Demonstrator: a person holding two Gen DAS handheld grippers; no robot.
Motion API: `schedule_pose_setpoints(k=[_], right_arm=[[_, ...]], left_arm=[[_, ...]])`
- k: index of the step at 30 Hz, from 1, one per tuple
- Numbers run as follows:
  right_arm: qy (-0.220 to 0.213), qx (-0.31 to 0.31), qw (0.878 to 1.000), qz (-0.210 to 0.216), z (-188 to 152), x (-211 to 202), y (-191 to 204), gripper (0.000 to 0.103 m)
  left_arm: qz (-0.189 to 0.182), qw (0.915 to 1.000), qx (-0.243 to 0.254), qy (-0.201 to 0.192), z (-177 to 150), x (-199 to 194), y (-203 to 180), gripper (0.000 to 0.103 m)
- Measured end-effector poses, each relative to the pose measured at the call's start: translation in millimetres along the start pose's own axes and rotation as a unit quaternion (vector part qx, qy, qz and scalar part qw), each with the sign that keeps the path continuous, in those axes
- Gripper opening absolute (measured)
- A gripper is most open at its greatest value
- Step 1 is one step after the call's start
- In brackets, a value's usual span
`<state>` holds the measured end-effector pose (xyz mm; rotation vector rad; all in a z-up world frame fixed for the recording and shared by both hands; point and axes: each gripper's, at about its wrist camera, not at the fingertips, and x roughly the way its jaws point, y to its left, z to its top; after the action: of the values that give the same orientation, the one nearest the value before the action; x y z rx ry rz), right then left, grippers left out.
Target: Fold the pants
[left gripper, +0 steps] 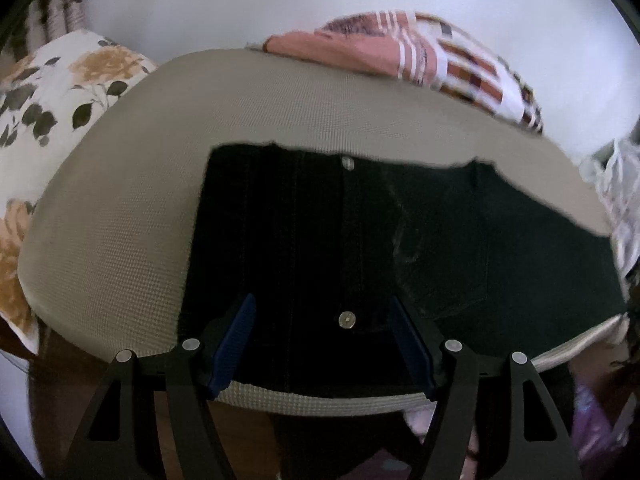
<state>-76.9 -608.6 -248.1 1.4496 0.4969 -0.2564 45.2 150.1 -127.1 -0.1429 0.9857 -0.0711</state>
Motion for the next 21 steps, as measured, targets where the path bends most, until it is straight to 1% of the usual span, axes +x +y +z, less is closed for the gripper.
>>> schedule_pose_setpoints(k=[1, 2, 3, 4, 5, 6, 7, 9, 10, 11, 13, 15, 17, 18, 21], right_arm=[[-0.023, -0.001, 1.0, -0.013, 6.0, -12.5, 1.7, 0.015], [-0.047, -0.007, 0.999, -0.024, 10.8, -26.0, 6.9, 0.015], [-0.061, -0.02, 0.998, -0.018, 12.8, -35.6, 16.3, 0.015], [-0.068, -0.041, 0.997, -0.012, 11.9, -42.4, 29.8, 0.015], [-0.071, -0.078, 0.994, -0.01, 6.5, -46.6, 49.9, 0.014], [-0.062, -0.125, 0.99, -0.008, -4.2, -44.6, 74.6, 0.014], [-0.047, -0.155, 0.987, -0.002, -14.7, -35.7, 92.8, 0.015], [0.02, -0.224, 0.974, 0.034, -48.2, -10.7, 132.6, 0.019], [0.059, -0.26, 0.962, 0.051, -71.7, 6.3, 152.3, 0.026], [0.084, -0.287, 0.953, 0.057, -90.7, 18.9, 164.9, 0.033], [0.146, -0.357, 0.921, 0.06, -141.2, 51.6, 191.7, 0.036], [0.207, -0.429, 0.878, 0.052, -198.2, 85.2, 214.3, 0.036], [0.255, -0.471, 0.842, 0.062, -249.8, 110.8, 227.6, 0.036], [0.275, -0.485, 0.827, 0.067, -272.8, 124.0, 233.9, 0.036], [0.302, -0.519, 0.797, 0.071, -316.5, 153.1, 247.7, 0.036]], left_arm=[[-0.004, 0.9999, -0.008, -0.012, 2.2, -7.8, 3.9, 0.07], [-0.006, 0.9996, -0.016, -0.024, 4.2, -14.3, 7.7, 0.07], [-0.01, 0.9988, -0.028, -0.039, 7.1, -23.1, 13.7, 0.07], [-0.013, 0.998, -0.037, -0.049, 9.3, -28.7, 18.4, 0.07], [-0.016, 0.9971, -0.047, -0.059, 11.7, -34.0, 24.0, 0.07], [-0.015, 0.9961, -0.056, -0.066, 13.3, -38.8, 29.6, 0.07], [-0.01, 0.9955, -0.063, -0.07, 15.2, -41.6, 36.0, 0.07], [0.006, 0.9956, -0.071, -0.061, 17.6, -40.8, 49.5, 0.07], [0.013, 0.9956, -0.074, -0.056, 16.9, -39.9, 54.4, 0.07], [0.018, 0.9954, -0.079, -0.05, 15.8, -38.9, 60.0, 0.07], [0.011, 0.9948, -0.095, -0.034, 10.1, -35.5, 71.4, 0.07], [0.001, 0.9938, -0.11, -0.016, 2.5, -31.3, 79.8, 0.07], [-0.009, 0.9928, -0.119, -0.007, -4.1, -29.4, 85.1, 0.07], [-0.012, 0.9926, -0.121, -0.004, -5.5, -28.6, 85.6, 0.07], [-0.024, 0.9915, -0.128, 0.008, -8.1, -22.8, 87.7, 0.07]])
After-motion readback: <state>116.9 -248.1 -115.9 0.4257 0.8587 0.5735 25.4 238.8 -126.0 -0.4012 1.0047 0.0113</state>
